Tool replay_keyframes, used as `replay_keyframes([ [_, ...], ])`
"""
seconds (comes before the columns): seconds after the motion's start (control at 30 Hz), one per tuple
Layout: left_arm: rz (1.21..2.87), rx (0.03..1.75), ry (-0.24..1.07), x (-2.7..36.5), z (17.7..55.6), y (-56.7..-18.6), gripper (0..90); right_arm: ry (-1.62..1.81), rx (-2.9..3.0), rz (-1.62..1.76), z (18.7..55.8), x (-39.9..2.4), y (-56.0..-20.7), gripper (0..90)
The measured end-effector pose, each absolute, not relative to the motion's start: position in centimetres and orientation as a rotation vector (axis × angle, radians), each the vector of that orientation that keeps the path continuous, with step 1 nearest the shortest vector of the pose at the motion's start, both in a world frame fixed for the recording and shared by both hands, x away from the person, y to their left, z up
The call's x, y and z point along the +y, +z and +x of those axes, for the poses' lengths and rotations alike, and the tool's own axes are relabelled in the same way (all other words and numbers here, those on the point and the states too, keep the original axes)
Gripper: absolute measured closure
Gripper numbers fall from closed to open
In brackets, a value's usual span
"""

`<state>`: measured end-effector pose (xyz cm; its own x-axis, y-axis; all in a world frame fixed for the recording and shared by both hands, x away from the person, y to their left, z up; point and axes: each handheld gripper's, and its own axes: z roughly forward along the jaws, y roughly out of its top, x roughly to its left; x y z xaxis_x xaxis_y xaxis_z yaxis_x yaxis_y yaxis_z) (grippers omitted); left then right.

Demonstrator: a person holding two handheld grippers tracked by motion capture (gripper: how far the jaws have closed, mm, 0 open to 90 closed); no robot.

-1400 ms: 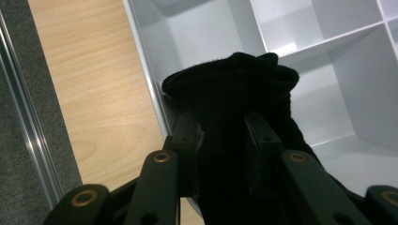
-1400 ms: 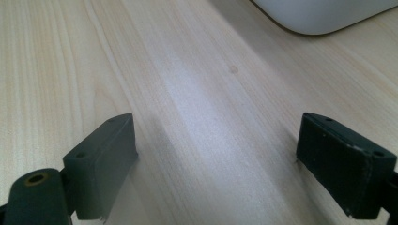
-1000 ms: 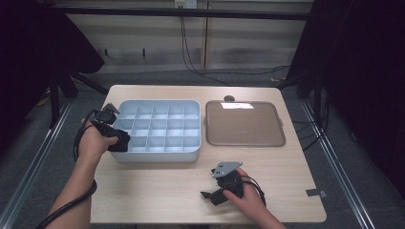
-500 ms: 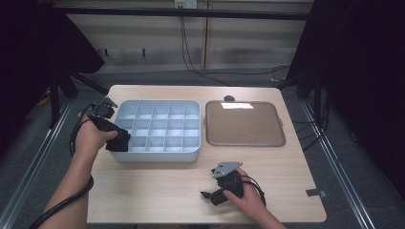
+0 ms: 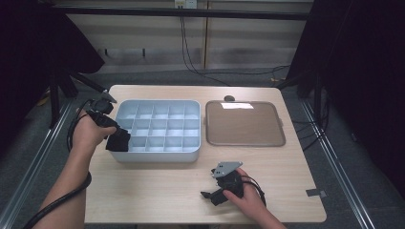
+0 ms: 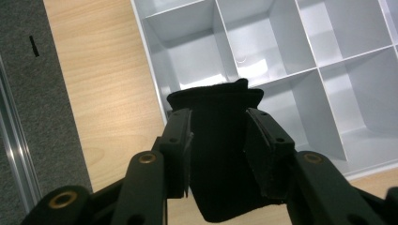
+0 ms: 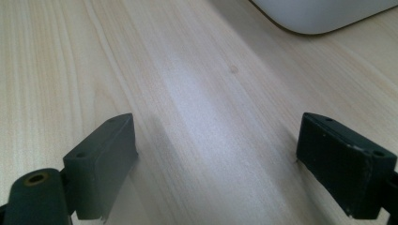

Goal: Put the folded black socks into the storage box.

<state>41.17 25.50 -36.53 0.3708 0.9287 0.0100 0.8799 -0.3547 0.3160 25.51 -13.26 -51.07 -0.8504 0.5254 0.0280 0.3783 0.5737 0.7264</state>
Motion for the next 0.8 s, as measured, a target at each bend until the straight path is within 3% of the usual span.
replay_keyframes([
  [0.8, 2.376, 1.647, 0.205, 26.19, 41.36, -35.84, 85.1, 1.138, 2.614, 0.761, 25.50, -13.25, -51.07, 11.7],
])
